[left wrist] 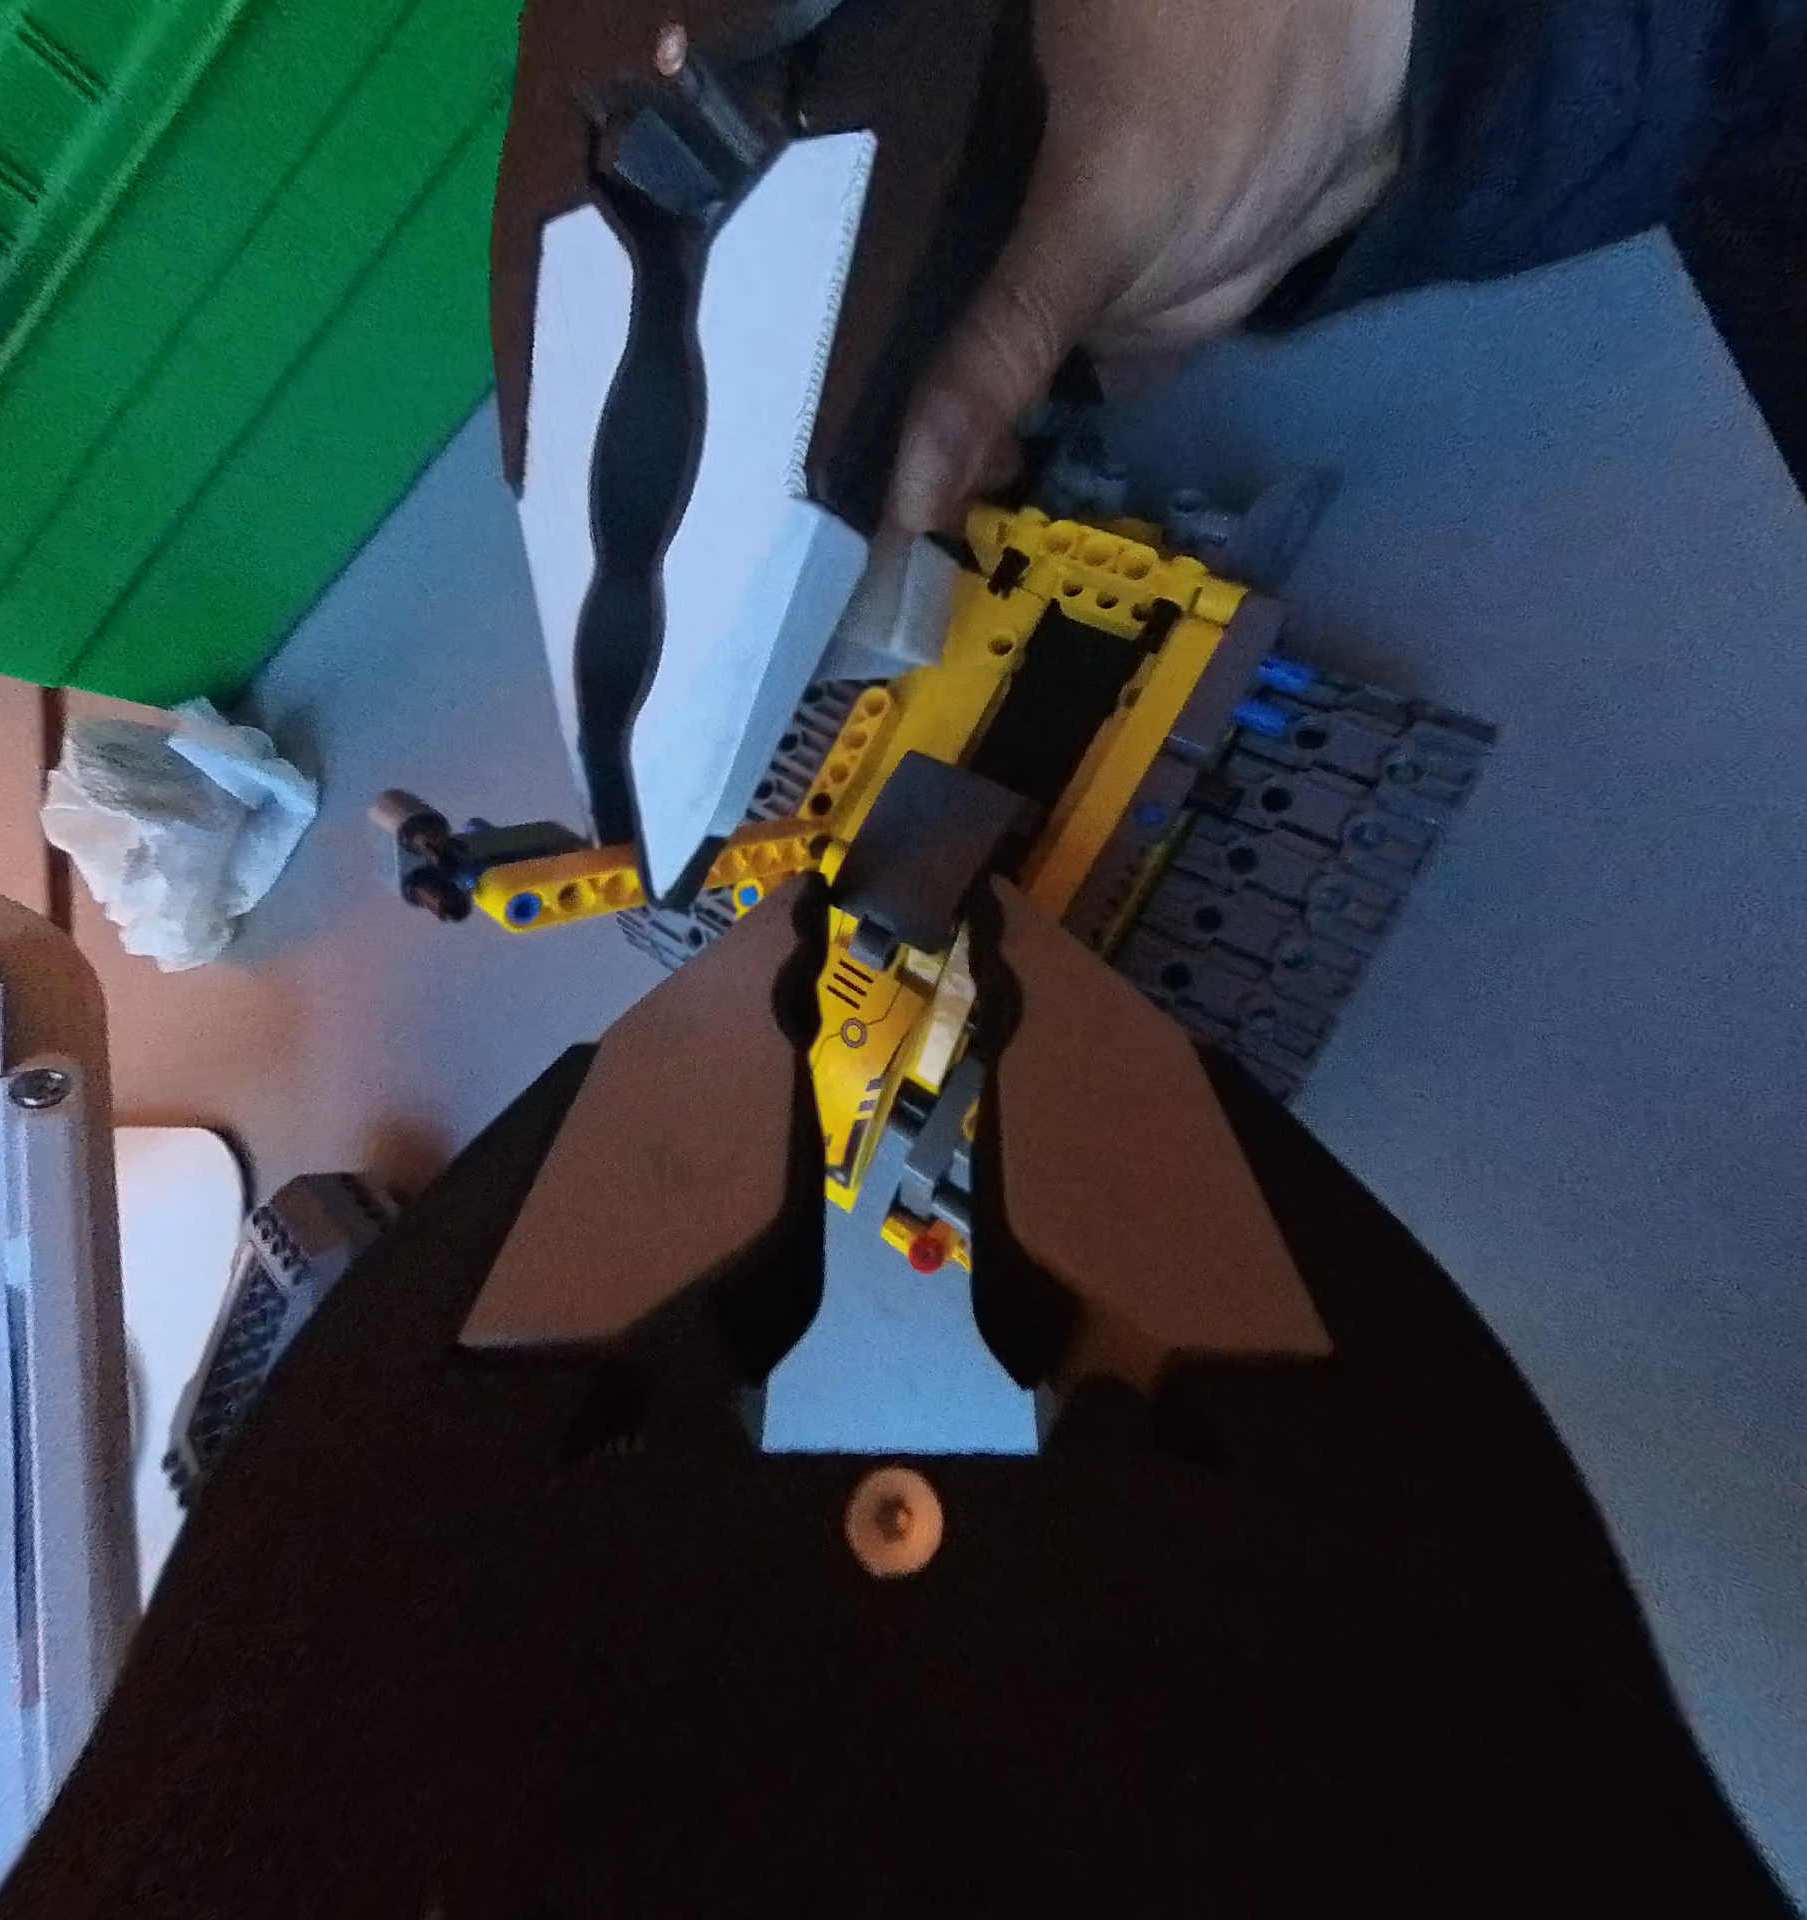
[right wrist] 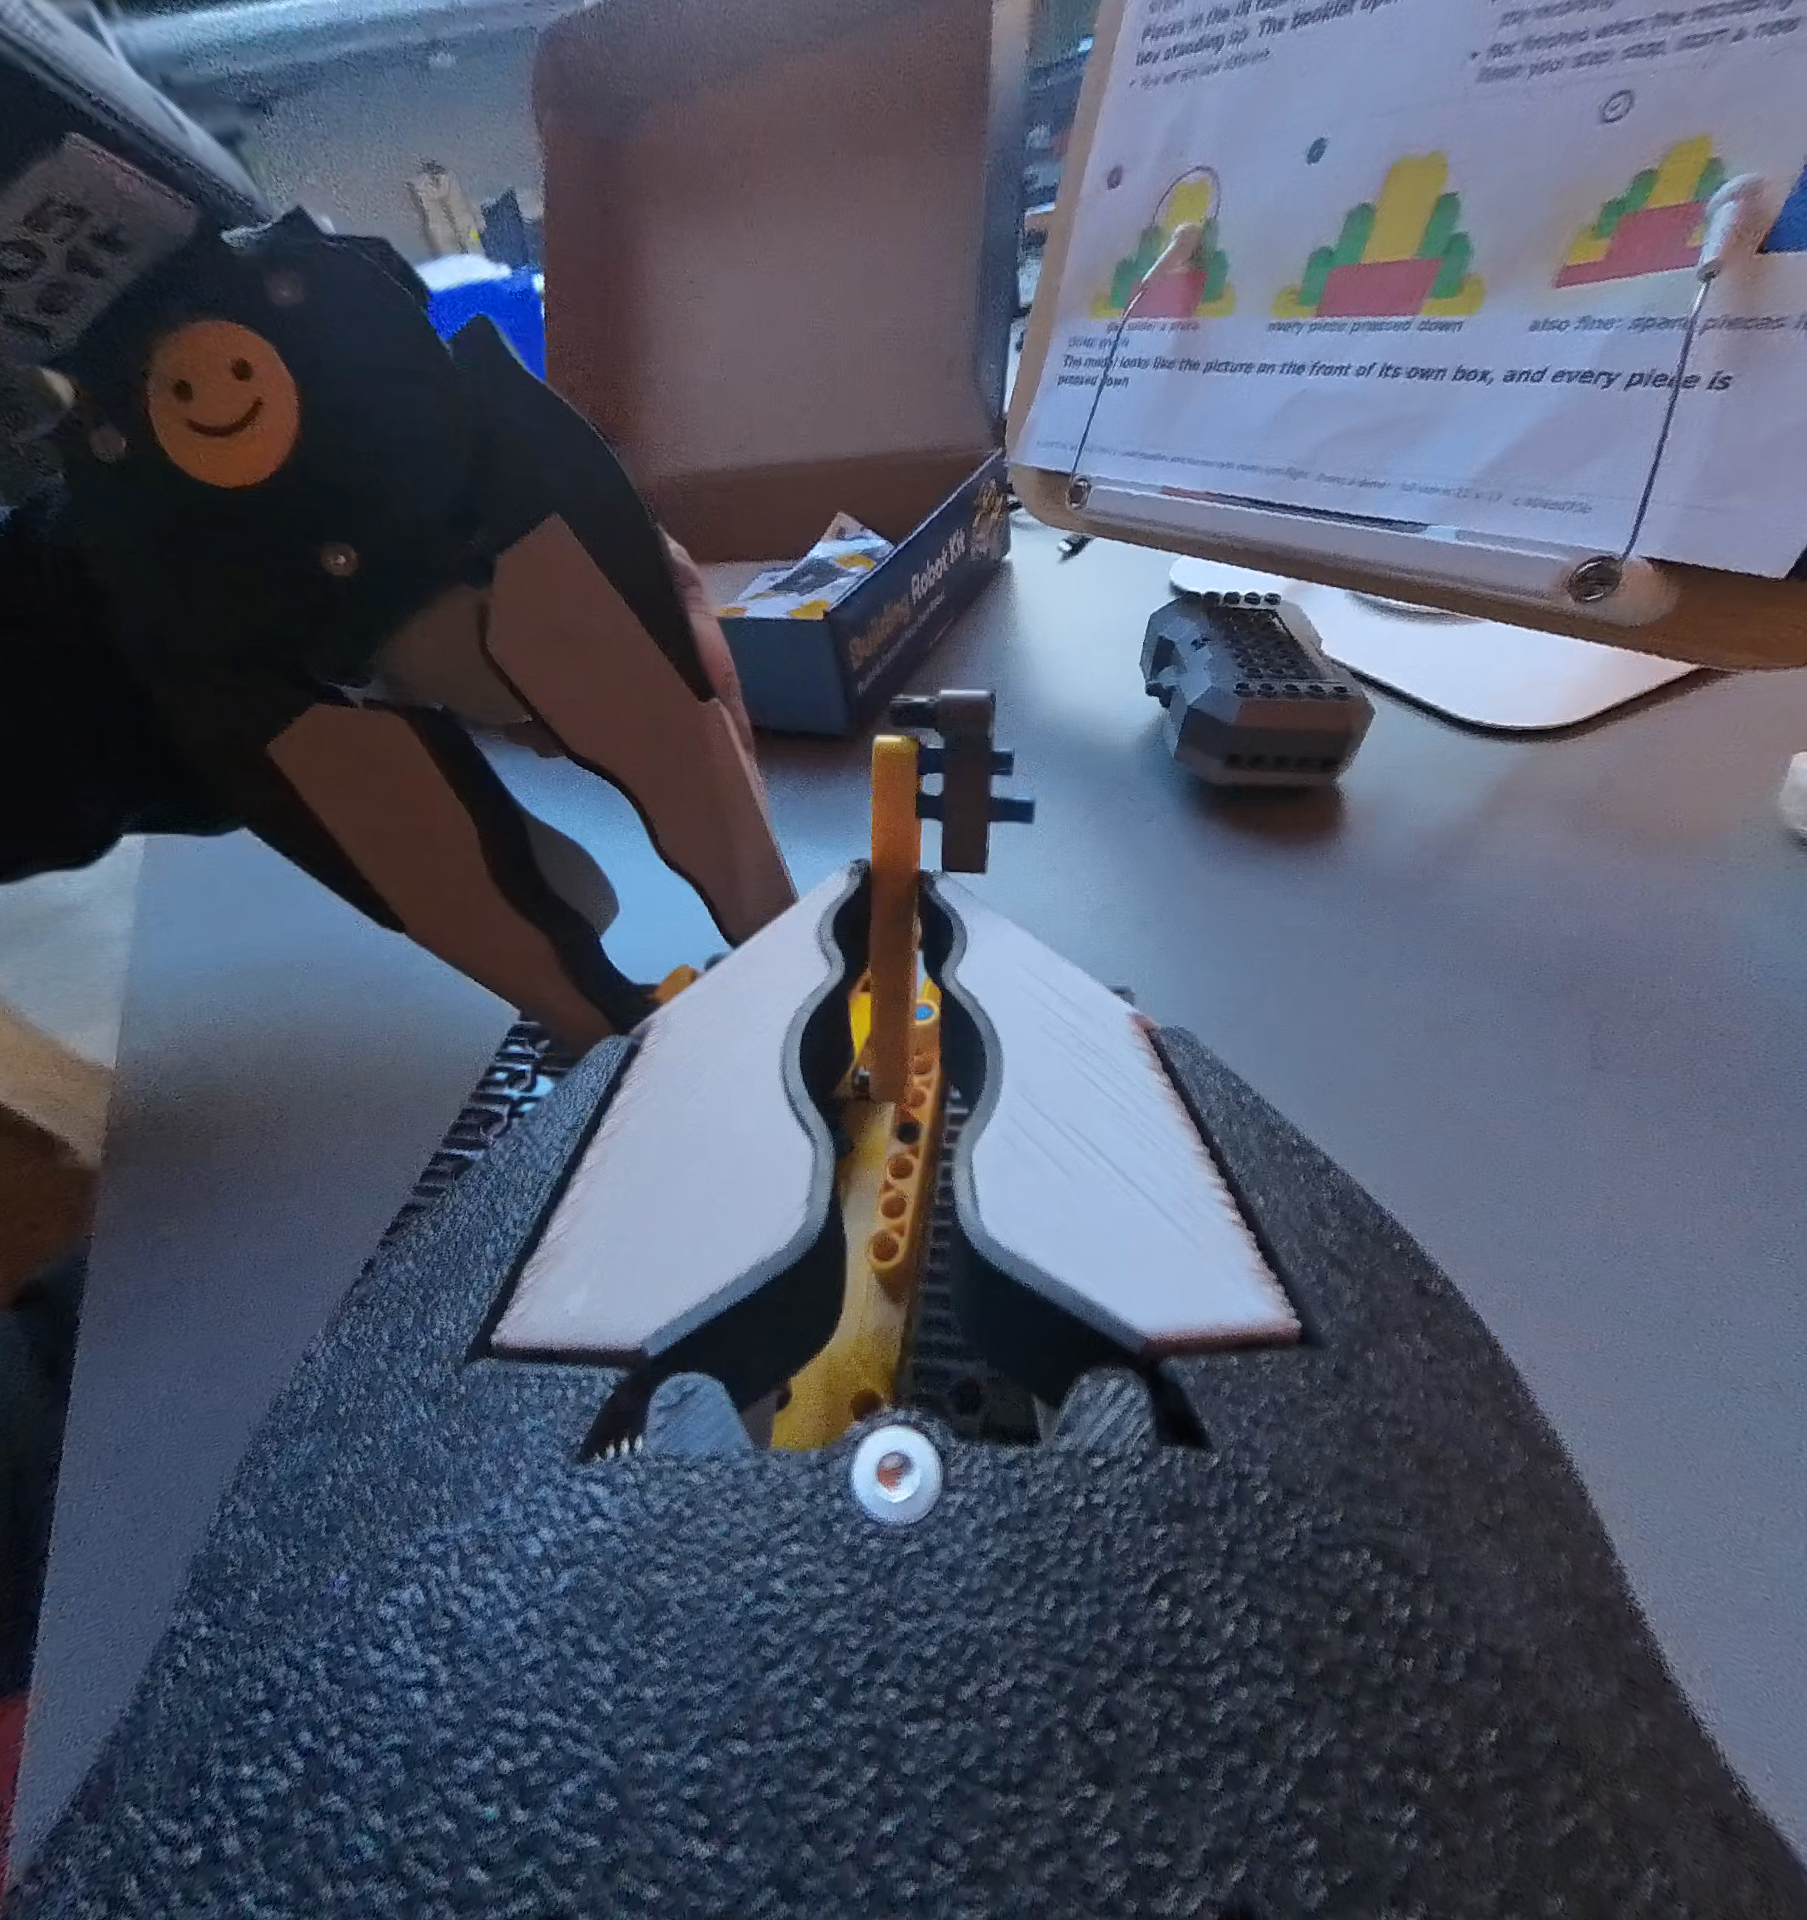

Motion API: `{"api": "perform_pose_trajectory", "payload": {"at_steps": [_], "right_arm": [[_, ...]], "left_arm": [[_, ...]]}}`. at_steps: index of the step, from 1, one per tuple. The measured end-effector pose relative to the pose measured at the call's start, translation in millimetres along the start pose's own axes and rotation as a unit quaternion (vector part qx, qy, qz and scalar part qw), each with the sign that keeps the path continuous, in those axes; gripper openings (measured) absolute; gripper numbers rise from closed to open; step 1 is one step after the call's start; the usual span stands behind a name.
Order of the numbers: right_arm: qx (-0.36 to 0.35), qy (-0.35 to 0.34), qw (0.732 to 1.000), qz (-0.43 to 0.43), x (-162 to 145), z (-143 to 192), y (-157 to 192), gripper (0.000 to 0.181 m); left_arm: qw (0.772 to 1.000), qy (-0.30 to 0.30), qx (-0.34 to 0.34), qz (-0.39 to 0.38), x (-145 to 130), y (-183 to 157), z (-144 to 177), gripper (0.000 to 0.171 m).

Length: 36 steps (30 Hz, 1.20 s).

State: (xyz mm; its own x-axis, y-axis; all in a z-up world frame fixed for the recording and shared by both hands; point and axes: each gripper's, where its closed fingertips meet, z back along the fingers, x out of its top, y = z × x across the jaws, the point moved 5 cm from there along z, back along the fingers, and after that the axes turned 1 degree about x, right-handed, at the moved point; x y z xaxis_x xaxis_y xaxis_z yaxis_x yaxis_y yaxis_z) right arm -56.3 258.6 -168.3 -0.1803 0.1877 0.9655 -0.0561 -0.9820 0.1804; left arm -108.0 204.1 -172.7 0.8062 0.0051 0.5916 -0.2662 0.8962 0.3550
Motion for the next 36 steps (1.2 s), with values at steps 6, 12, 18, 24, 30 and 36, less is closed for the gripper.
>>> {"api": "perform_pose_trajectory", "payload": {"at_steps": [6,12,18,24,30,36], "right_arm": [[0.022,0.071,0.996,0.041,-4,0,-1,0.027],[0.123,0.179,0.976,0.011,-10,-20,0,0.009],[0.108,0.134,0.985,0.029,-11,-26,-2,0.006],[0.060,0.114,0.989,0.067,-10,-29,1,0.004],[-0.089,0.013,0.987,0.135,25,-1,-34,0.004],[0.009,-0.004,1.000,0.020,12,-6,-34,0.005]], "left_arm": [[0.996,-0.037,0.071,-0.033,0,-7,1,0.023],[0.995,-0.053,0.082,-0.020,1,-10,1,0.022],[0.995,-0.051,0.075,0.042,-1,-9,1,0.023],[0.999,-0.021,0.022,0.045,0,-11,1,0.021],[0.996,-0.080,-0.046,0.020,10,-41,6,0.021],[0.996,-0.070,0.021,0.053,6,-23,1,0.022]]}}
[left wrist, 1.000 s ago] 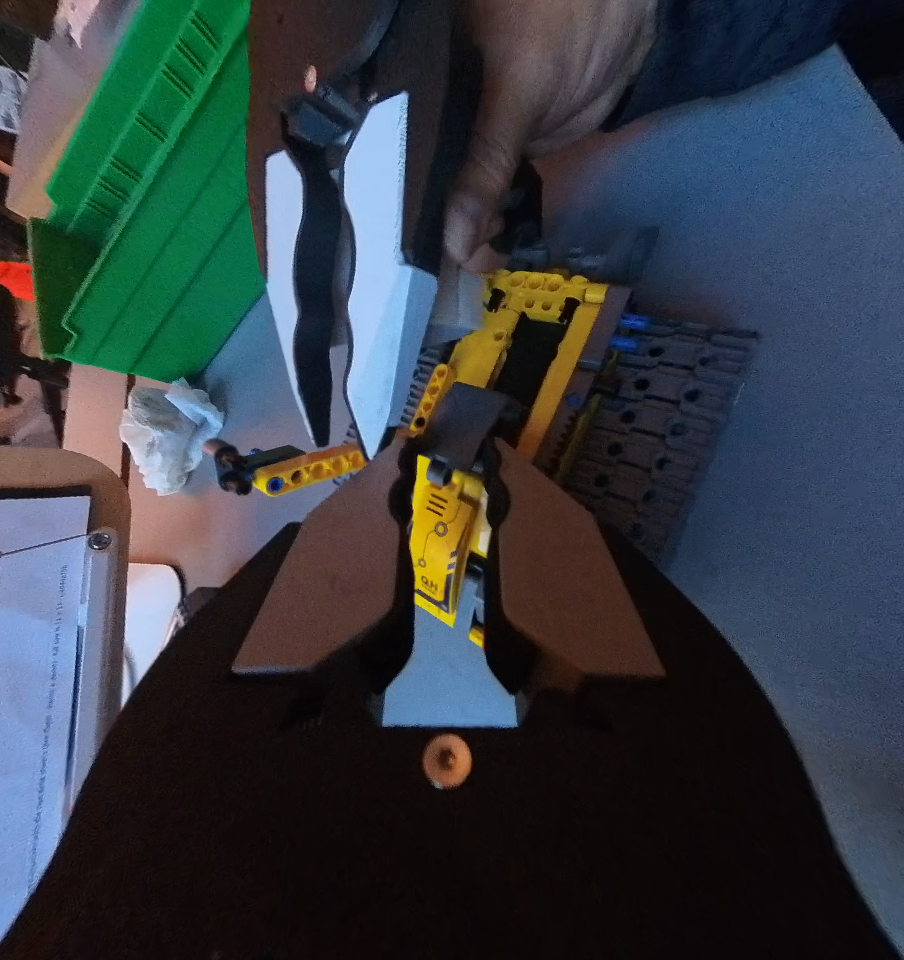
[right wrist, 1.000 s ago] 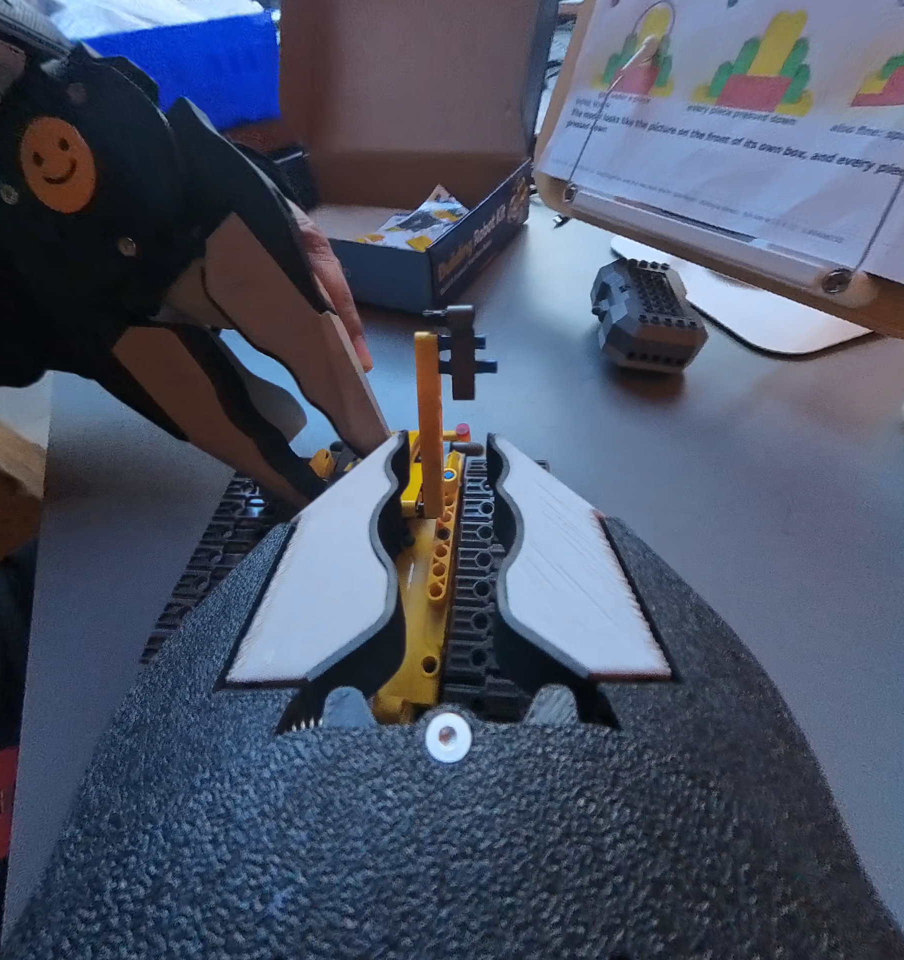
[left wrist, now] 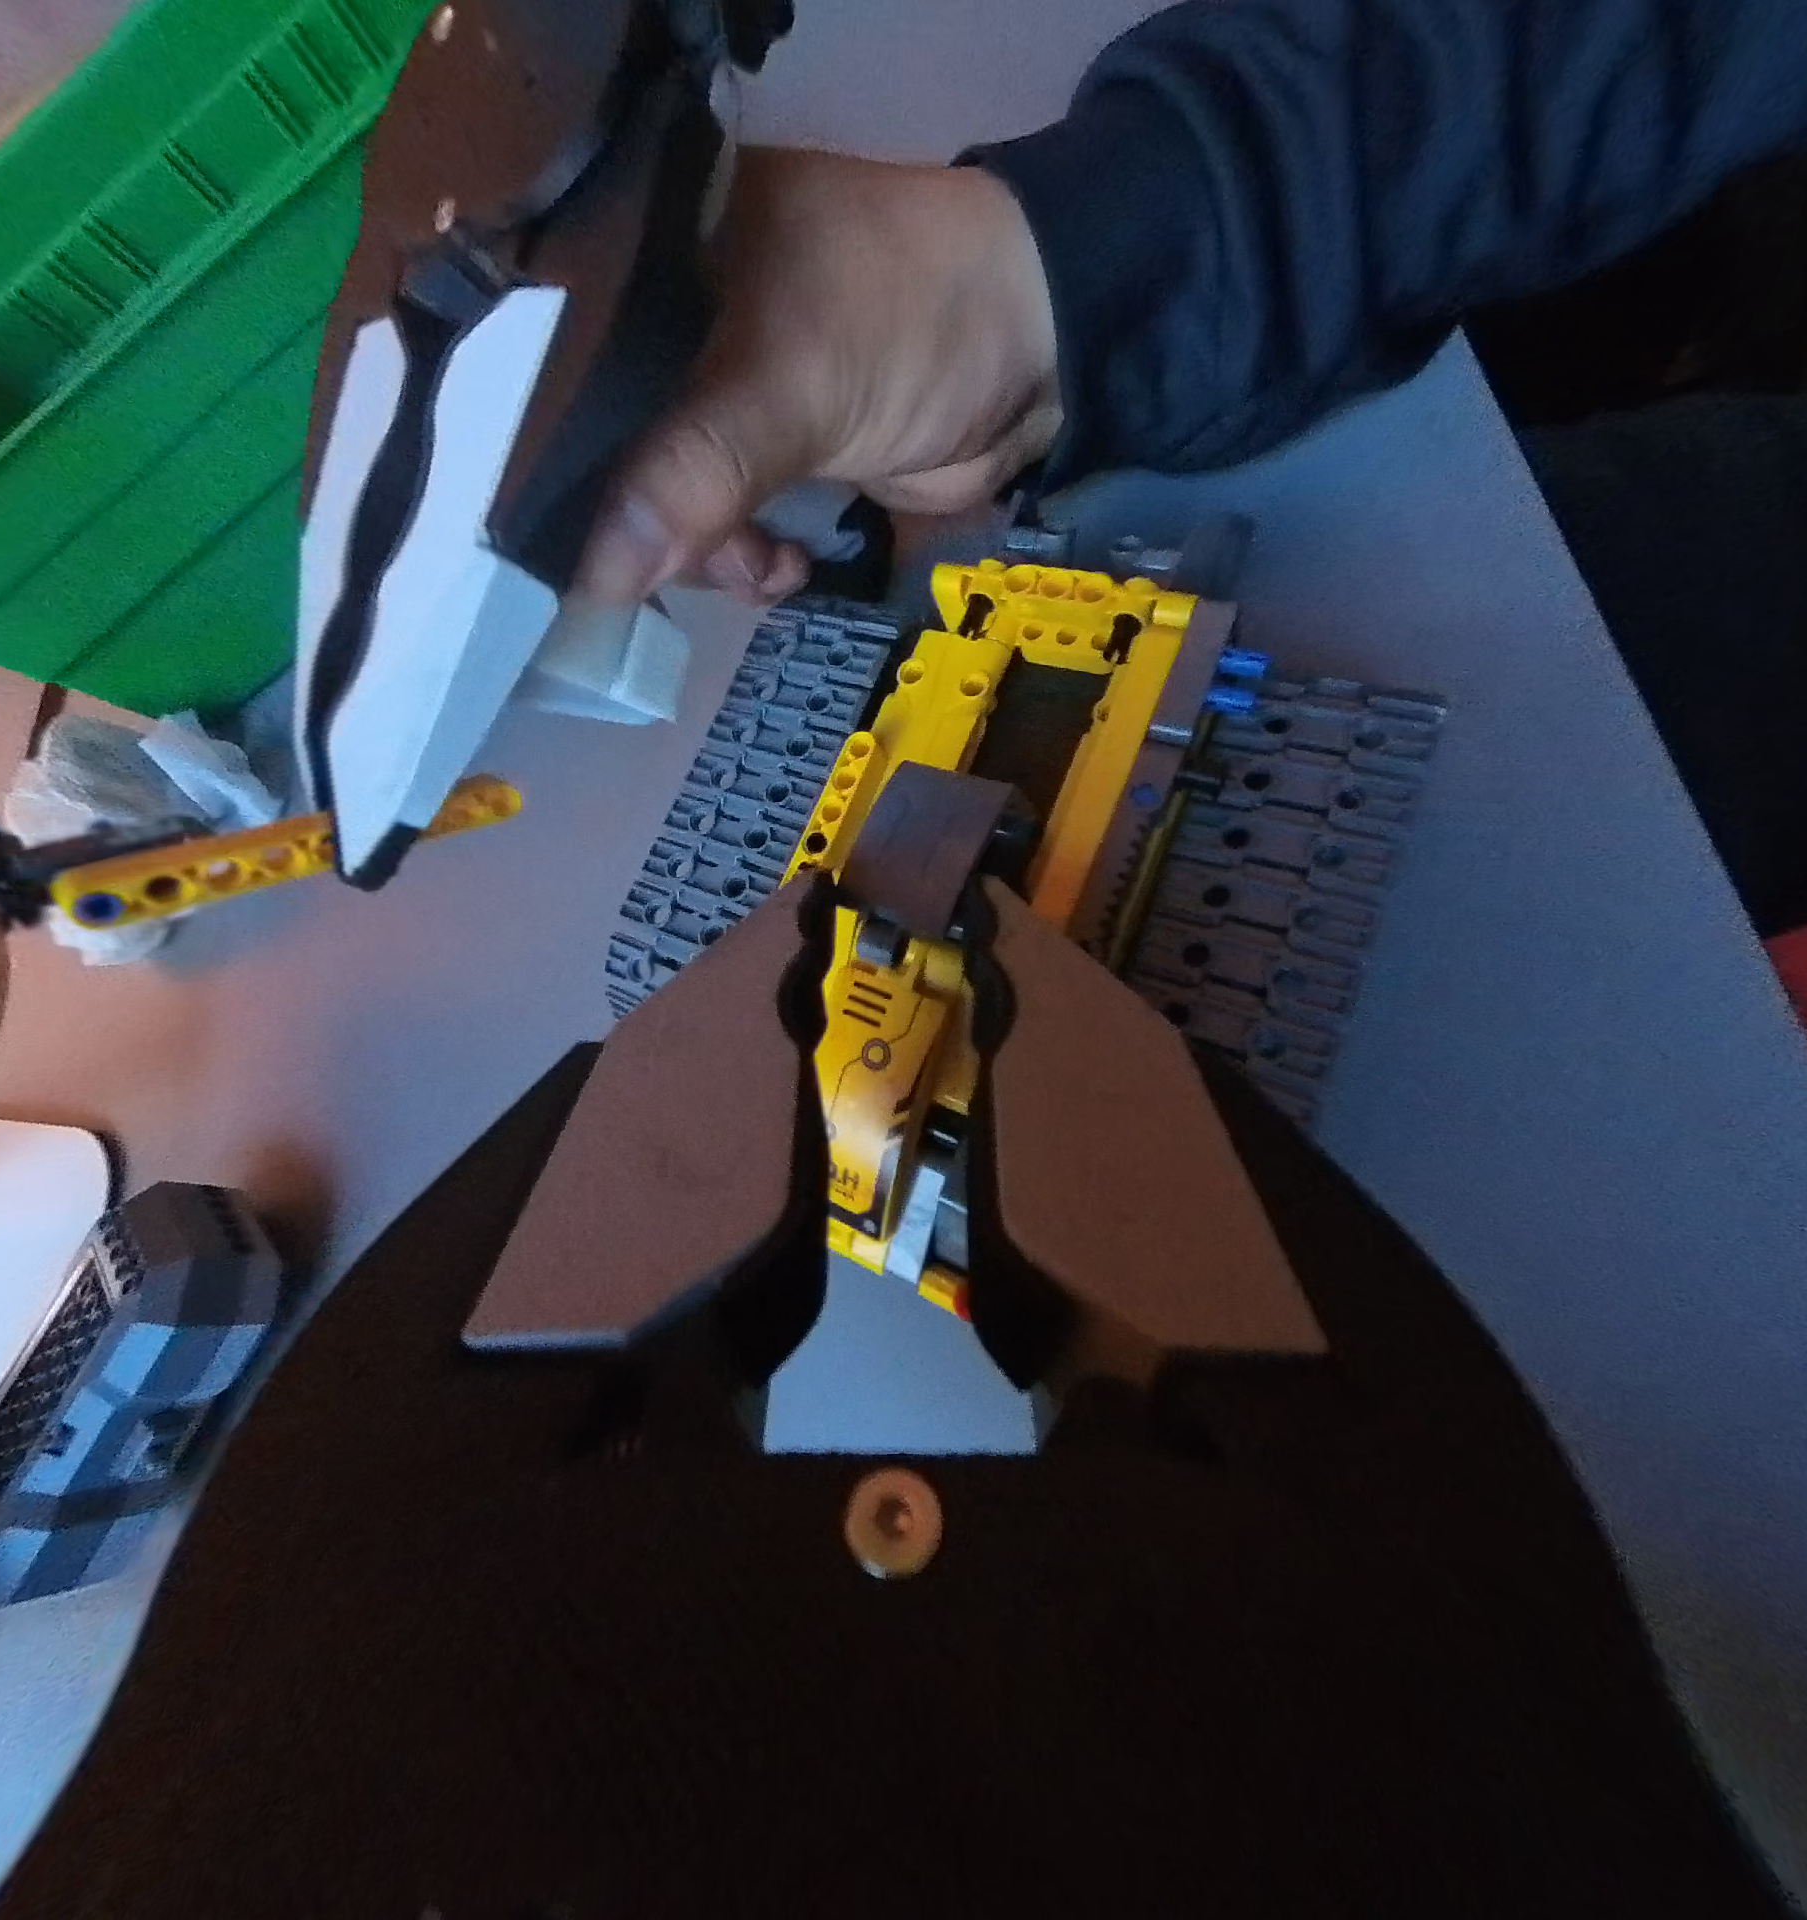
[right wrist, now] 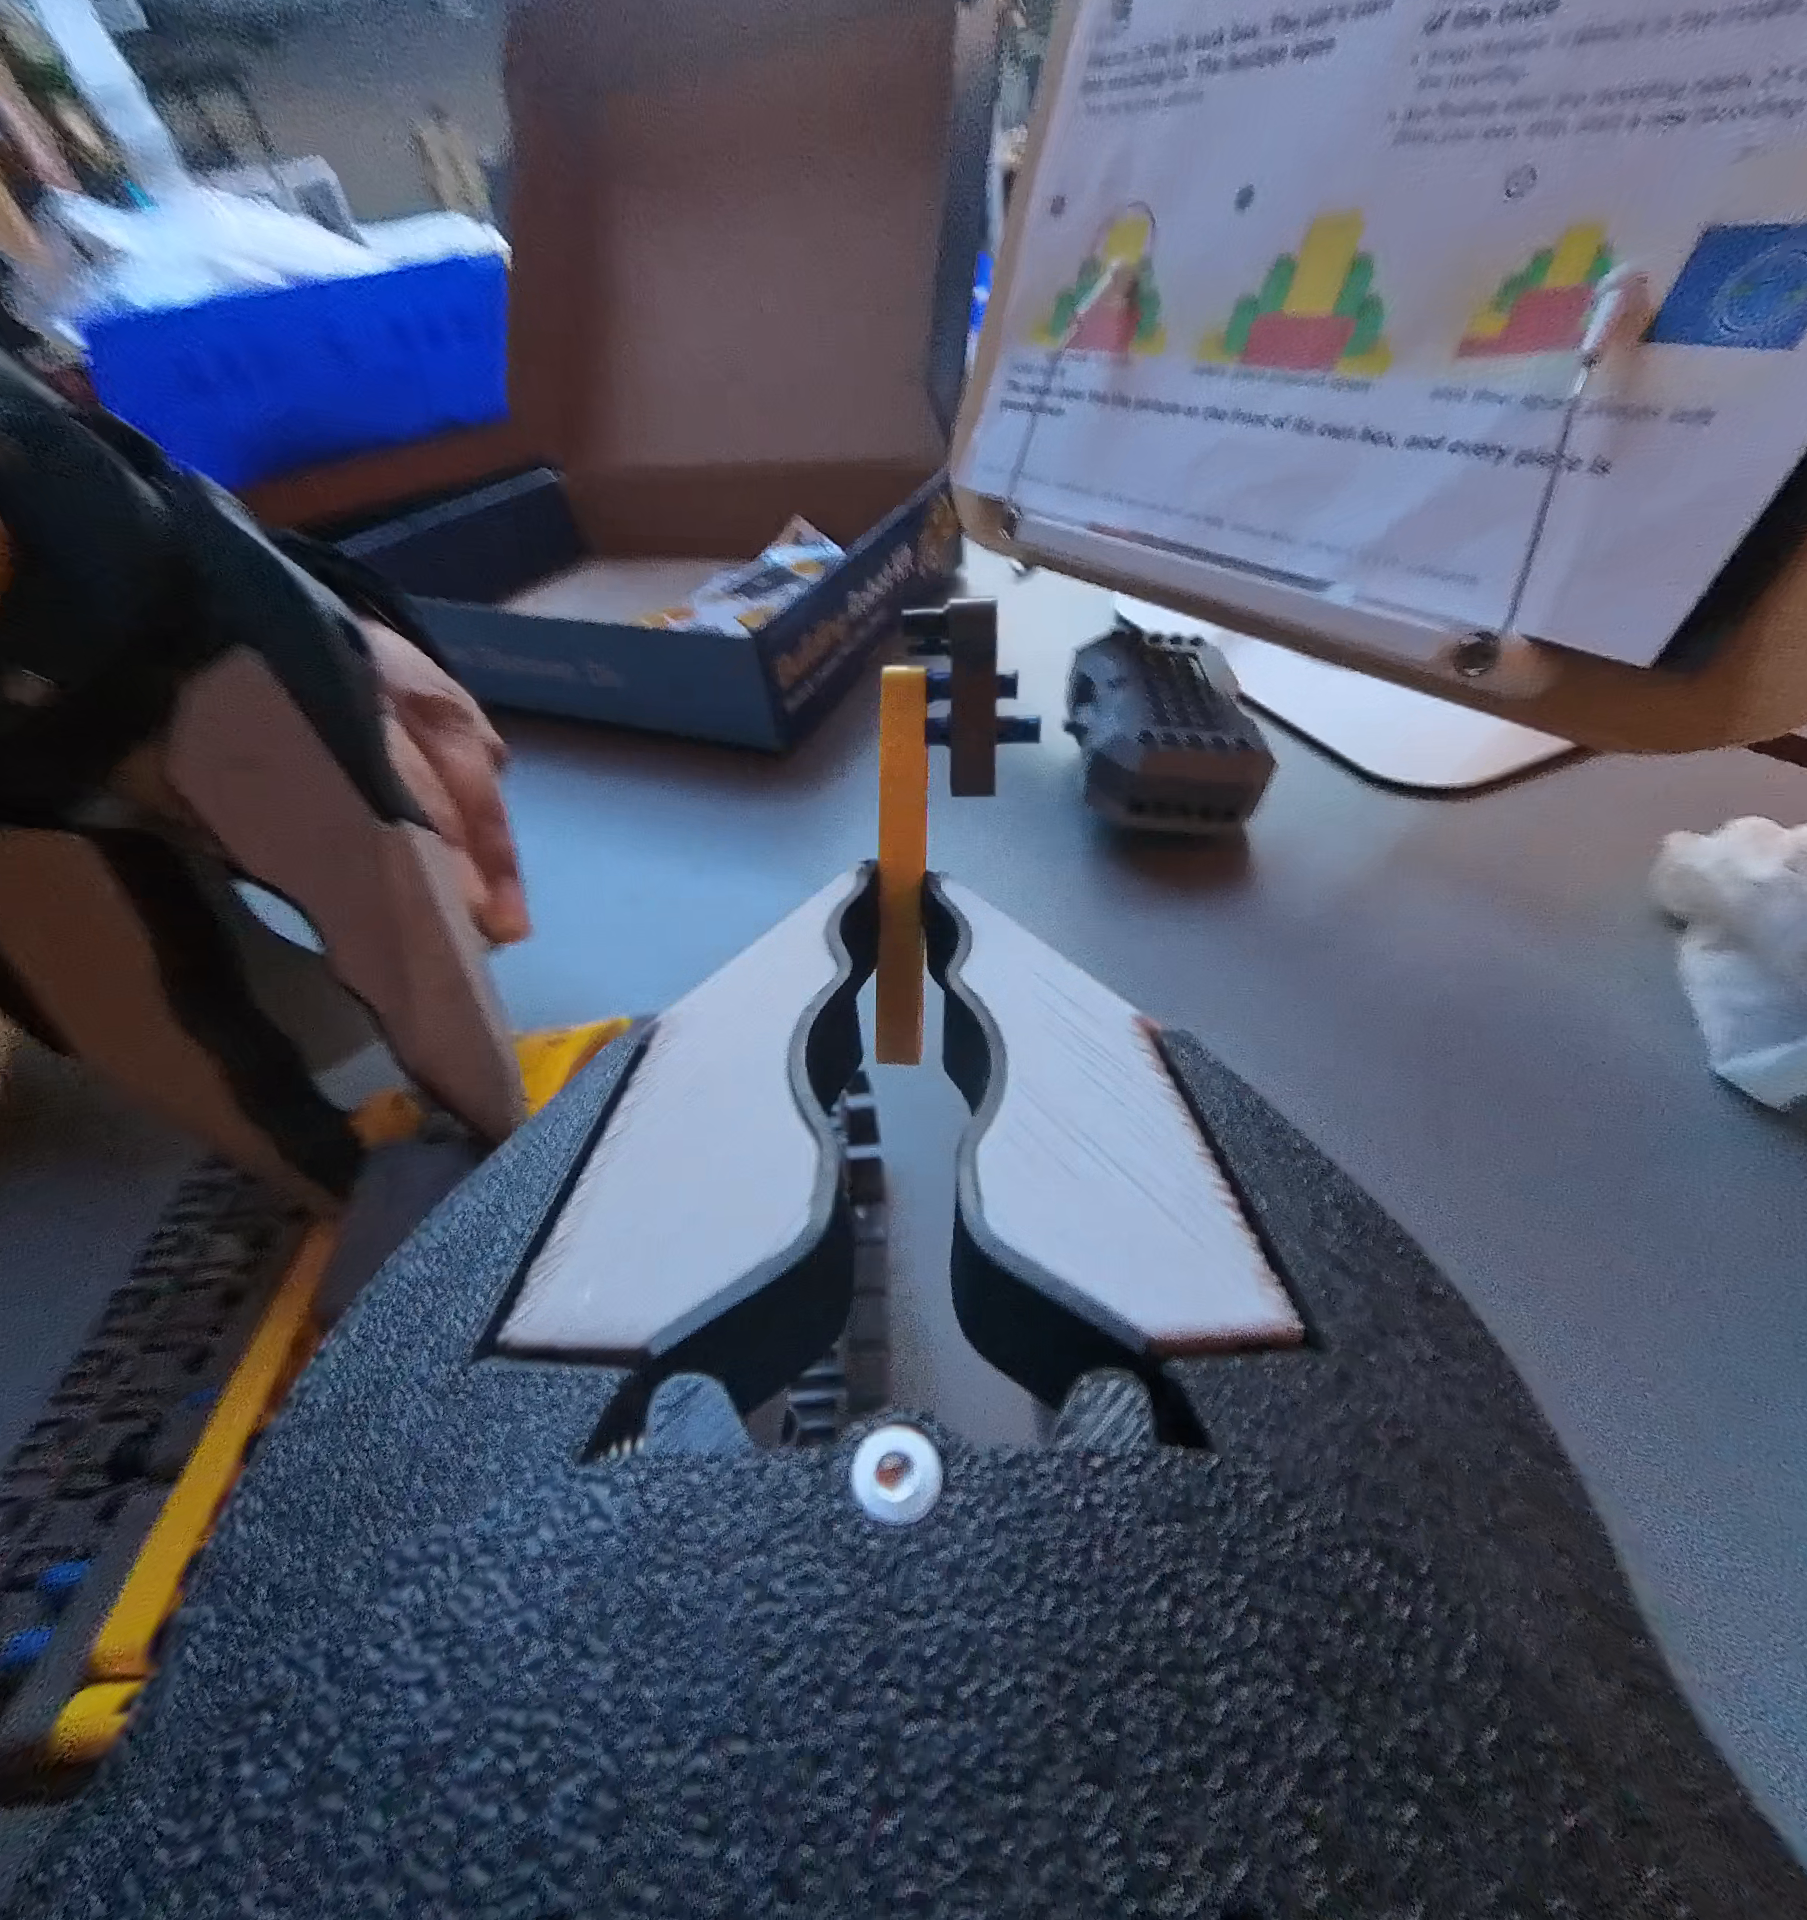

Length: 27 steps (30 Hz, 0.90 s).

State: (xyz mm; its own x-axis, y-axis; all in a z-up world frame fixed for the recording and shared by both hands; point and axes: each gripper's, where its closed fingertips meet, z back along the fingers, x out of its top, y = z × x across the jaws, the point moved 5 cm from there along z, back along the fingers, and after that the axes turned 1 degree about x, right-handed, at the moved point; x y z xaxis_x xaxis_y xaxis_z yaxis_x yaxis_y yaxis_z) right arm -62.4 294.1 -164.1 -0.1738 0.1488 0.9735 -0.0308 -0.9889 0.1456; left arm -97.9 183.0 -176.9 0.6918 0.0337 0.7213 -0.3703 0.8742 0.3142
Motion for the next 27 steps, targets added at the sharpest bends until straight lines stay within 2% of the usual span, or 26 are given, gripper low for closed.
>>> {"api": "perform_pose_trajectory", "payload": {"at_steps": [2,5,9,12,15,19,21,24,27], "right_arm": [[0.017,-0.023,1.000,0.002,5,6,0,0.005],[0.066,-0.050,0.995,-0.055,3,14,-3,0.006],[0.071,-0.065,0.993,-0.067,6,25,-12,0.006],[0.042,-0.043,0.998,-0.036,3,29,-18,0.006],[-0.008,0.018,1.000,0.015,-8,27,-25,0.007],[-0.058,0.092,0.992,0.057,-23,23,-31,0.007],[-0.060,0.089,0.992,0.069,-21,22,-29,0.007],[-0.072,0.078,0.990,0.089,-17,24,-28,0.007],[-0.082,0.053,0.990,0.102,-12,32,-26,0.007]], "left_arm": [[1.000,-0.003,0.010,0.001,0,1,-1,0.022],[1.000,-0.002,0.030,0.008,-1,4,-2,0.023],[0.998,-0.009,0.058,0.026,-7,11,0,0.023],[0.993,0.002,0.098,0.060,-16,25,3,0.023],[0.984,0.019,0.132,0.117,-28,41,10,0.023],[0.950,0.018,0.129,0.283,-39,51,15,0.033],[0.935,0.004,0.128,0.332,-44,52,16,0.035],[0.919,-0.010,0.152,0.364,-47,52,24,0.037],[0.925,-0.037,0.157,0.344,-33,39,44,0.030]]}}
